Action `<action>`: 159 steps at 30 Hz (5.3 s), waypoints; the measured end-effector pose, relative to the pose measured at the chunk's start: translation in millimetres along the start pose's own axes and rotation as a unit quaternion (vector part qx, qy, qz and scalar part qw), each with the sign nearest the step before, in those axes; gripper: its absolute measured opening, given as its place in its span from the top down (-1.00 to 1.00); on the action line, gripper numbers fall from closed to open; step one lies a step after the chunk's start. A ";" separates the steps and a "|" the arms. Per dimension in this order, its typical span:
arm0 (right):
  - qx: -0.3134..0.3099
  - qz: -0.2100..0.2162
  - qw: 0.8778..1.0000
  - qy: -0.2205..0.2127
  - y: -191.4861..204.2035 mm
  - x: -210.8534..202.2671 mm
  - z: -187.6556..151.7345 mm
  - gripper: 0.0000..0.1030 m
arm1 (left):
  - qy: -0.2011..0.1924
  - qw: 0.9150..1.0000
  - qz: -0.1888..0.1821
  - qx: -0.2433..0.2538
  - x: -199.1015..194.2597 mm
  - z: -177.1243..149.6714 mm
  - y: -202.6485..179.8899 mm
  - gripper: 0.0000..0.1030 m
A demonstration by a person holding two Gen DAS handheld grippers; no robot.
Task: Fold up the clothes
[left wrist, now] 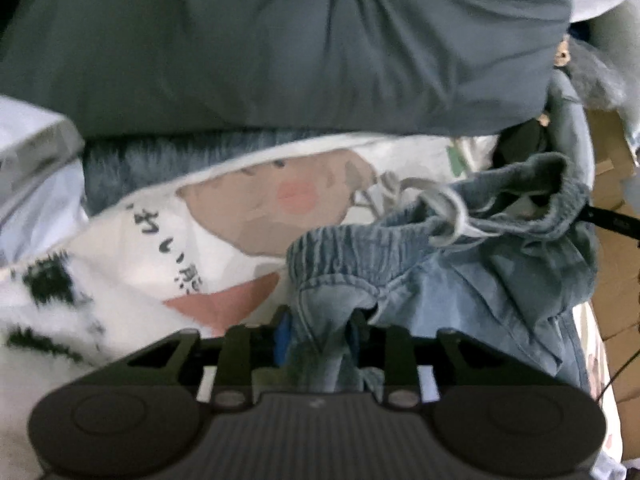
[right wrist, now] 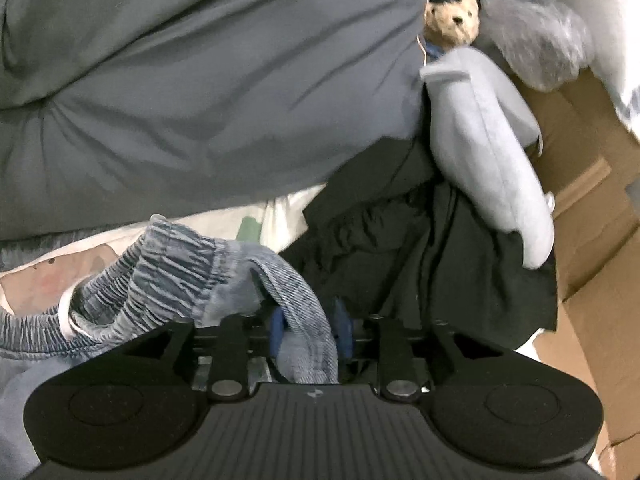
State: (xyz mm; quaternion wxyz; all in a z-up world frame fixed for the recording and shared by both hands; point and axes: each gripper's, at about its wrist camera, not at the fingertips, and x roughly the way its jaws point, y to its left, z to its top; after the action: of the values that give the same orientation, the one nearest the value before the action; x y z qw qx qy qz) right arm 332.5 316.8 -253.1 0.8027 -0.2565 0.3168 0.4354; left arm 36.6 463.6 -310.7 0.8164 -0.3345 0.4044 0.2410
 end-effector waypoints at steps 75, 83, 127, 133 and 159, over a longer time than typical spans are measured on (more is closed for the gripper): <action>0.256 -0.126 0.952 0.113 -32.6 -218.6 -275.2 -0.01 | 0.061 0.997 -0.030 0.038 68.7 132.9 -84.4 0.93; 0.257 -0.119 0.952 0.119 -21.7 -219.4 -280.0 -0.01 | 0.069 0.993 -0.094 0.035 19.0 102.3 -97.2 0.95; 0.188 -0.072 0.972 0.121 -72.7 -79.5 -224.1 -0.01 | -0.005 0.951 -0.217 0.221 73.6 84.2 -181.8 0.46; 0.152 -0.048 0.978 0.138 -82.0 -50.9 -221.7 0.51 | -0.024 0.961 -0.191 0.200 101.3 111.1 -173.9 0.76; 0.226 -0.112 0.953 0.169 -178.6 15.2 -181.7 0.49 | 0.022 0.971 -0.057 0.233 202.2 145.4 -164.3 0.30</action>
State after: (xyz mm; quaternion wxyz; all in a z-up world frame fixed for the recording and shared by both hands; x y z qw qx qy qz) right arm 441.0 112.7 -361.2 0.8180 -0.1722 0.5070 0.2100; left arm 330.9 487.7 -353.8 0.8752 -0.1628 0.4474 0.0856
